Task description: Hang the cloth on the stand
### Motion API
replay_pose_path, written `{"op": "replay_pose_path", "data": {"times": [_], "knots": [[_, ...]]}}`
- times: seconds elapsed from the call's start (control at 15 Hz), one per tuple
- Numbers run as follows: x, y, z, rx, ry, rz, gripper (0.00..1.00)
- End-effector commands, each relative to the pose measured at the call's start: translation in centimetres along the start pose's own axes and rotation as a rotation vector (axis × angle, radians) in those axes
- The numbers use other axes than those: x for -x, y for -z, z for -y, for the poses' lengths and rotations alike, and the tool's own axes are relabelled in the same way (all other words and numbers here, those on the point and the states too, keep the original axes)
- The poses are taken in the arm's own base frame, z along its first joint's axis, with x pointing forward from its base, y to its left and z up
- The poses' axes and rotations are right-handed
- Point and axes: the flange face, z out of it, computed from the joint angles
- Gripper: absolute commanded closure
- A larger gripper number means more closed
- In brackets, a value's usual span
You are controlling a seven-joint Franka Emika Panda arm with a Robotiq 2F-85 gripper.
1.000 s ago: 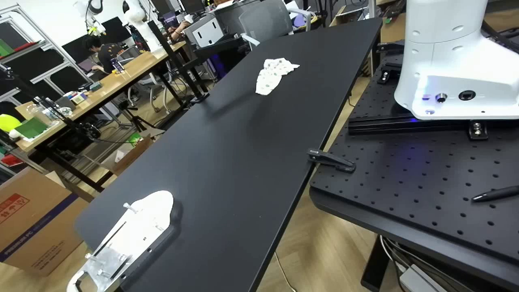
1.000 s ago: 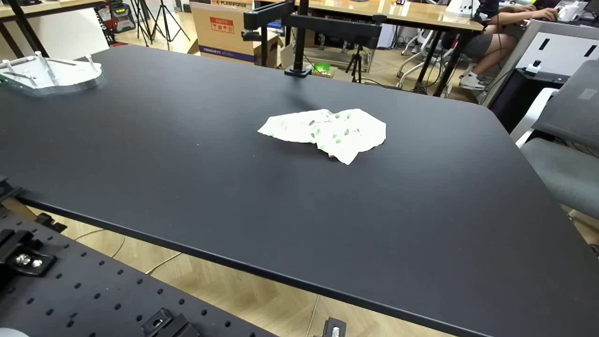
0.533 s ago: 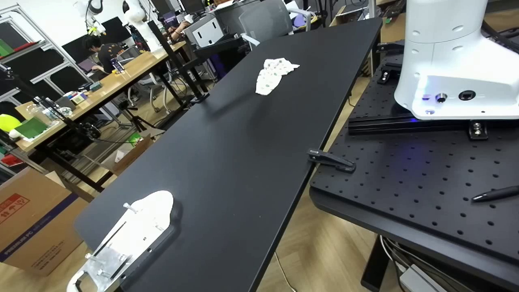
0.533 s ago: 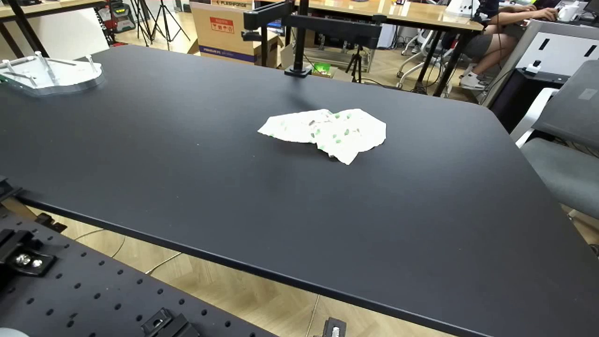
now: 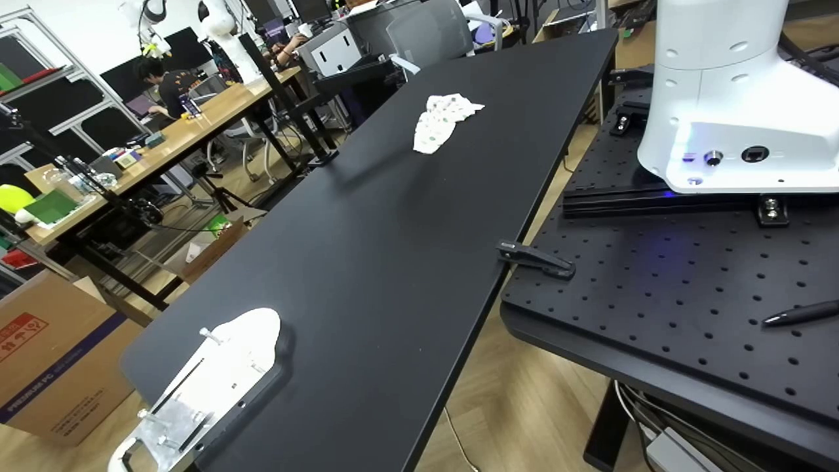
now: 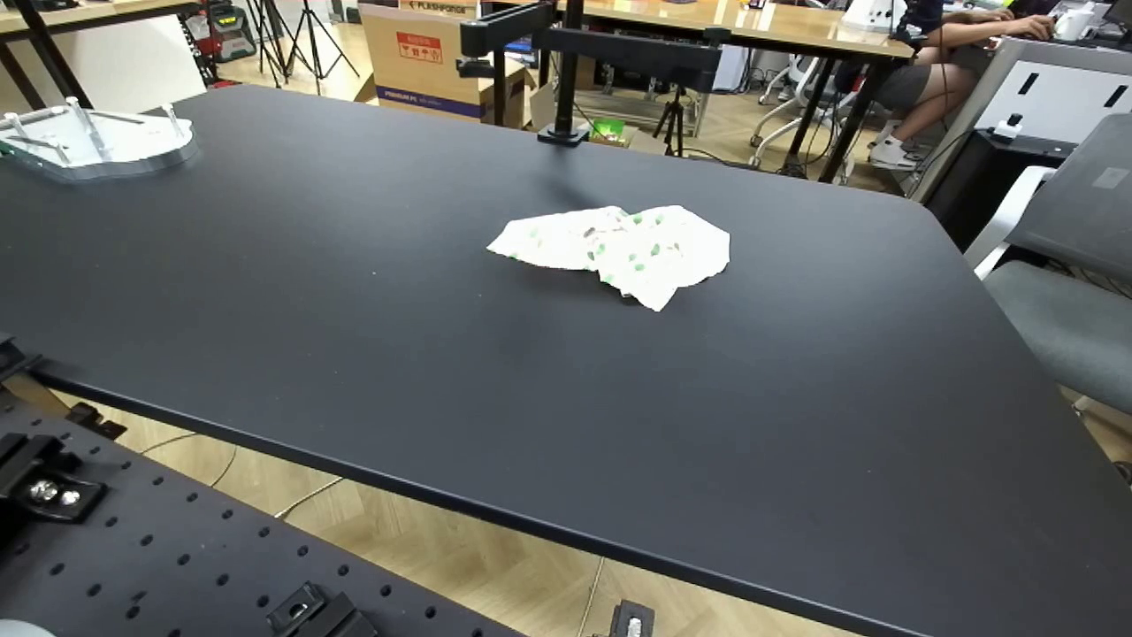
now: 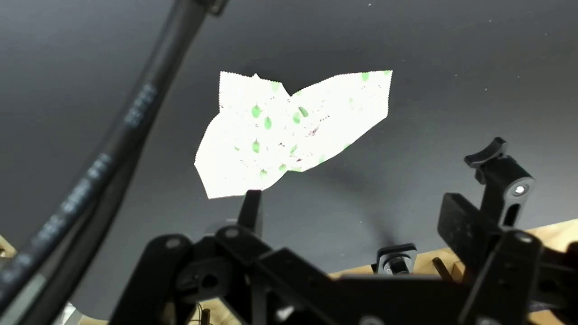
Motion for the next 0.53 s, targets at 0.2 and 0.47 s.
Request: {"op": "replay_pose_path", "data": {"times": [0.2, 0.47], "knots": [[-5.0, -4.8, -4.2, -0.034, 0.287, 0.122, 0.00], [-4.8, -5.8, -4.4, -0.022, 0.293, 0.123, 0.00]]}}
